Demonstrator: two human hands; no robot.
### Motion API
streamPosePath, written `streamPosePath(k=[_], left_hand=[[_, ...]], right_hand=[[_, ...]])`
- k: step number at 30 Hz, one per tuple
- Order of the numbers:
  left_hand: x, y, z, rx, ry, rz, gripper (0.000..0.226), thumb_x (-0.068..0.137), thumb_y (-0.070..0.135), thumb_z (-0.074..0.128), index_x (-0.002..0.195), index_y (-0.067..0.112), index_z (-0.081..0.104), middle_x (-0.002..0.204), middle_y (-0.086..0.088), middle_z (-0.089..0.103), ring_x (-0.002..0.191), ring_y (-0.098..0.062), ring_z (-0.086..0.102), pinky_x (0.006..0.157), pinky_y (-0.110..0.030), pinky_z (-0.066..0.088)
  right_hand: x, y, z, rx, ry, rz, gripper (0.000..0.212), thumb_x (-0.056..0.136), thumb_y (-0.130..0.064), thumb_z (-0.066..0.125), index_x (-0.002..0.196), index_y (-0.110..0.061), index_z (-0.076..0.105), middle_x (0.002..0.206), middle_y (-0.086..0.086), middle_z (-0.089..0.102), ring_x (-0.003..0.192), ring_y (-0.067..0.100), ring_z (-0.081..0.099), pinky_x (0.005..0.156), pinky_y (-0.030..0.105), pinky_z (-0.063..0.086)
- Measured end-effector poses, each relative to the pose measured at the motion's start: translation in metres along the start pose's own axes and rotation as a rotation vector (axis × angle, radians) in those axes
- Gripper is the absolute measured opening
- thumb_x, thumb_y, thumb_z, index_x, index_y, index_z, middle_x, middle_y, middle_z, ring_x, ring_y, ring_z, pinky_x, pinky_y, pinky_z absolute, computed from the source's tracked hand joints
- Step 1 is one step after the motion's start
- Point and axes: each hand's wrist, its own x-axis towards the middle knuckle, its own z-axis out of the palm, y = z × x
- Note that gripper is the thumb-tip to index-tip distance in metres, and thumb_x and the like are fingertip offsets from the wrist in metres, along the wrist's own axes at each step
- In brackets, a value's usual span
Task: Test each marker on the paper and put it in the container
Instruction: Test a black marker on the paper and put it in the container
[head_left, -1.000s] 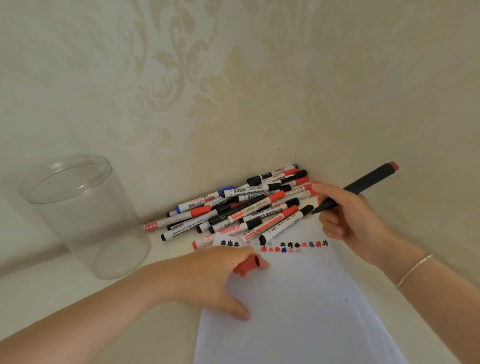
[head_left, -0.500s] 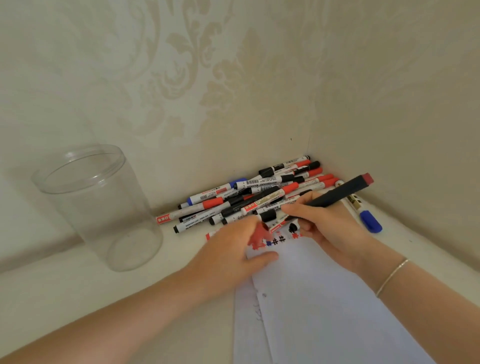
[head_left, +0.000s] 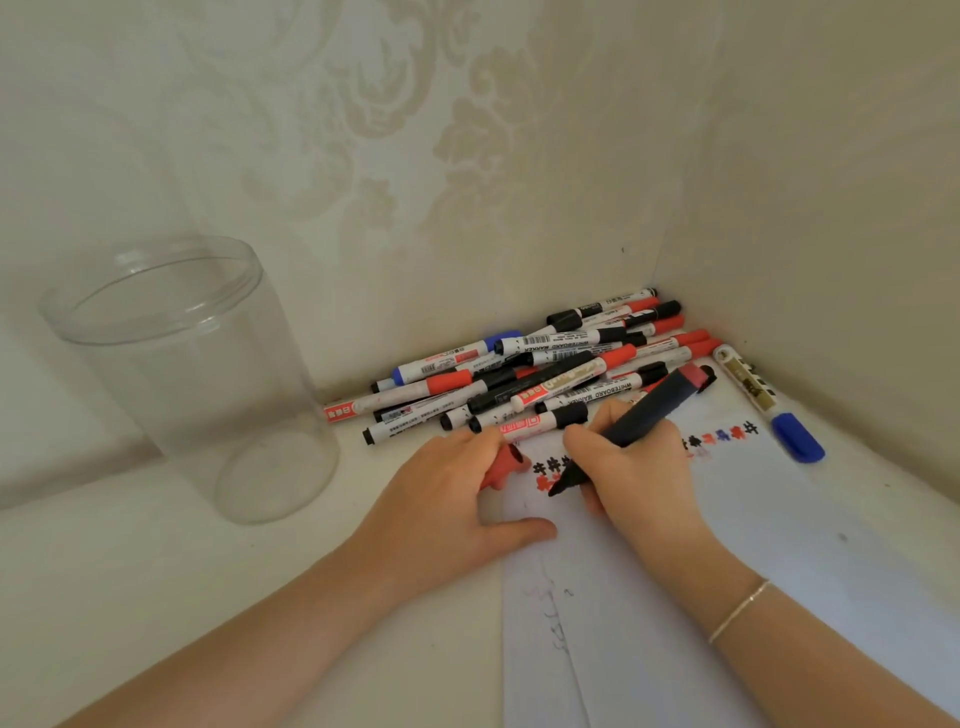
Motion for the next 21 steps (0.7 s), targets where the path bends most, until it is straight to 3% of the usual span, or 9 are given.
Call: streamPosePath(k=[5, 14, 18, 21], left_hand=[[0.0017, -0.0009, -0.0012, -0.035, -0.021, -0.008, 0.042, 0.061, 0.076, 0.06, 0.075, 0.061, 0.024, 0.102, 0.017, 0.059, 0.087, -0.006, 0.048, 0.076, -0.027, 0.043], [0.0014, -0.0012, -0.0002, -0.031, -0.008, 0.002, 0.043, 0.062, 0.073, 0.062, 0.075, 0.061, 0.023, 0.101, 0.018, 0.059, 0.083, -0.003, 0.045, 0.075, -0.024, 0.041], [0.001, -0.0002, -0.0012, -0.022, -0.005, 0.003, 0.043, 0.064, 0.071, 0.065, 0.076, 0.05, 0.029, 0.1, 0.018, 0.058, 0.082, -0.002, 0.044, 0.077, -0.022, 0.038], [0.0015, 0.0, -0.0016, -0.017, -0.003, -0.007, 0.041, 0.064, 0.071, 0.064, 0.084, 0.045, 0.039, 0.091, 0.018, 0.053, 0.081, -0.002, 0.044, 0.077, -0.024, 0.04]], right_hand=[[0.0031, 0.0057, 0.0036, -0.086, 0.012, -0.033, 0.021, 0.078, -0.002, 0.061, 0.068, 0.008, 0.044, 0.044, 0.008, 0.044, 0.033, 0.013, 0.041, 0.037, 0.02, 0.035], [0.0028, 0.007, 0.0055, -0.165, 0.029, -0.059, 0.02, 0.079, -0.004, 0.061, 0.07, 0.007, 0.048, 0.047, 0.011, 0.046, 0.036, 0.013, 0.041, 0.037, 0.019, 0.038], [0.0033, 0.0059, 0.0038, -0.148, 0.029, -0.037, 0.022, 0.079, -0.004, 0.061, 0.063, -0.003, 0.046, 0.042, 0.006, 0.044, 0.032, 0.011, 0.041, 0.036, 0.018, 0.035], [0.002, 0.0044, 0.0035, -0.143, -0.015, -0.038, 0.019, 0.078, -0.003, 0.062, 0.065, 0.001, 0.049, 0.037, 0.007, 0.046, 0.029, 0.012, 0.041, 0.036, 0.016, 0.034]])
